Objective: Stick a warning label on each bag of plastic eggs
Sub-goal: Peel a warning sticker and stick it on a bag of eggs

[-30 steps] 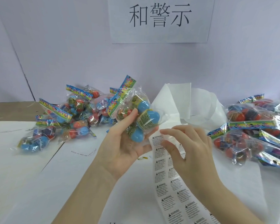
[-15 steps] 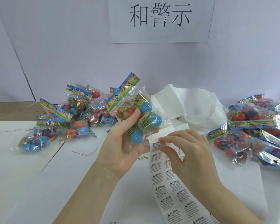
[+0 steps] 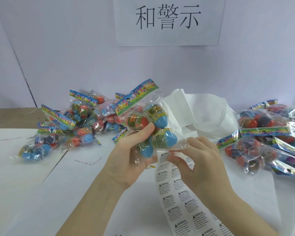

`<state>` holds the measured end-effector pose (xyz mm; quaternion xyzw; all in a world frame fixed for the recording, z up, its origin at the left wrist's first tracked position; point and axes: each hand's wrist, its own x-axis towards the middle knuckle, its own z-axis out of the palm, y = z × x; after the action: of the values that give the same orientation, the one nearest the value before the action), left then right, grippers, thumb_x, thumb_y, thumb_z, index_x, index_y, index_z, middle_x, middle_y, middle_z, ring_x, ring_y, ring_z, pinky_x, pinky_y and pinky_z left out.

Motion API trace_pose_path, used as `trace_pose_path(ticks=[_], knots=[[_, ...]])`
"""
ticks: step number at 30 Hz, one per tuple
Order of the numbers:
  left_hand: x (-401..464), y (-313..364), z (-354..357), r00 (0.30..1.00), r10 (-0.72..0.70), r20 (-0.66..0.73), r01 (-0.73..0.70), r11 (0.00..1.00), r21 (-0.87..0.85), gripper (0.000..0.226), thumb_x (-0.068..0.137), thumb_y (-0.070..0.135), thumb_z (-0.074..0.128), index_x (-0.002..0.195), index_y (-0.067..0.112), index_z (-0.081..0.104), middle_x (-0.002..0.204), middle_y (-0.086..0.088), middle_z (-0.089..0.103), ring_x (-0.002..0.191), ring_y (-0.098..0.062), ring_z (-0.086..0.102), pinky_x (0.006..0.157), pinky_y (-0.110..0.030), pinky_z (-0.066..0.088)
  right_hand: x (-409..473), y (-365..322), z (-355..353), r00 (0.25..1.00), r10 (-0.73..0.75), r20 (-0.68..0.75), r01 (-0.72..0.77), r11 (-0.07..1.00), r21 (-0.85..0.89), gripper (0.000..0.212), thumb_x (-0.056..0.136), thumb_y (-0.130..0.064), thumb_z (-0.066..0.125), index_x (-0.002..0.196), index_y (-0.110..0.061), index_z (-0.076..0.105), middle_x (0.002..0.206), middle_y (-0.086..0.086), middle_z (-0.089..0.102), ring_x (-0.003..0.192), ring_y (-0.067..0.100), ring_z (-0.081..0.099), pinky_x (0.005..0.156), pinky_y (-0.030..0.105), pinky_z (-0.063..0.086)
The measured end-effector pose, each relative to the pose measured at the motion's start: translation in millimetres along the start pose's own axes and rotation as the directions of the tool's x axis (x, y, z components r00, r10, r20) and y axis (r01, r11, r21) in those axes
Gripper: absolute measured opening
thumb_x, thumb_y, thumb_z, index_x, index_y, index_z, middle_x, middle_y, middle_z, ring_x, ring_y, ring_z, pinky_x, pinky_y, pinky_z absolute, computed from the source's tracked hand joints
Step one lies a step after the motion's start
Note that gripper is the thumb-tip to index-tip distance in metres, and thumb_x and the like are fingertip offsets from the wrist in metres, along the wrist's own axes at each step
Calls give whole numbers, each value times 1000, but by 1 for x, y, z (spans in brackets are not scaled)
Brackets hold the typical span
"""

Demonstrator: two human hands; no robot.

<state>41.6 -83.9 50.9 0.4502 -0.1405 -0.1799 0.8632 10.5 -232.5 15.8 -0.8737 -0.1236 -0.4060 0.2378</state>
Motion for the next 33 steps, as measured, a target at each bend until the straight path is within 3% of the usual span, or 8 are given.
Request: trace_pose_path(ticks=[4,9,14,17,19,24,29,33], knots=[[-1,1,-1,1000,9,5,-9,1000,-12,19,68,23,62,77,17,78,82,-1,73,77,-17,70,68,-39,58,0,-1,-2,994,-104,-41,100,992,-81,8,66,-22,71,71,-19,76,67,-10,66,61,21,57,60,32,39],[0,-1,-2,1000,-14,-21,14,1000,-3,18,65,23,65,77,15,77,81,-2,72,77,-18,68,78,-43,53,1,-1,-4,989,-146,-41,140,984,-110,5,65,-24,72,66,-20,75,63,-12,66,57,20,56,60,30,37],[-2,1,-1,999,-37,15,36,999,24,14,59,18,75,73,15,77,76,-2,72,69,-15,69,67,-33,56,0,1,-4,994,-111,1,110,986,-125,12,66,-22,79,66,-14,69,66,-9,64,57,21,56,62,27,33],[-2,0,-3,999,-46,15,45,998,47,54,24,30,94,72,14,76,72,-3,71,64,-15,67,63,-31,52,0,1,-5,996,-84,41,89,987,-130,33,49,-9,92,65,-14,64,64,-8,62,56,22,55,56,30,38],[-2,-1,-3,999,-44,32,42,997,58,60,18,34,95,72,14,76,71,-3,70,62,-15,67,59,-29,52,0,1,-4,995,-73,62,81,987,-137,40,42,2,91,63,-15,60,62,-8,59,56,21,53,54,30,37],[-3,-1,0,995,-42,89,41,999,8,56,22,29,95,71,12,77,70,-3,71,61,-15,69,54,-25,56,0,2,-4,995,-88,38,91,992,-92,45,41,15,81,58,-15,51,57,-8,50,62,13,34,57,29,25],[-4,-1,0,997,-37,69,36,999,9,57,22,28,95,73,12,76,72,-4,71,62,-17,69,56,-26,56,1,3,-4,992,-122,-10,120,983,-139,41,44,13,83,55,-12,52,54,-5,52,60,16,36,56,31,27],[-3,0,2,998,-47,28,46,999,24,18,51,13,78,70,15,76,70,-1,71,62,-14,67,60,-27,54,-1,5,-2,983,-172,-61,156,966,-205,30,50,4,88,56,-9,61,54,-3,59,48,23,51,52,31,41]])
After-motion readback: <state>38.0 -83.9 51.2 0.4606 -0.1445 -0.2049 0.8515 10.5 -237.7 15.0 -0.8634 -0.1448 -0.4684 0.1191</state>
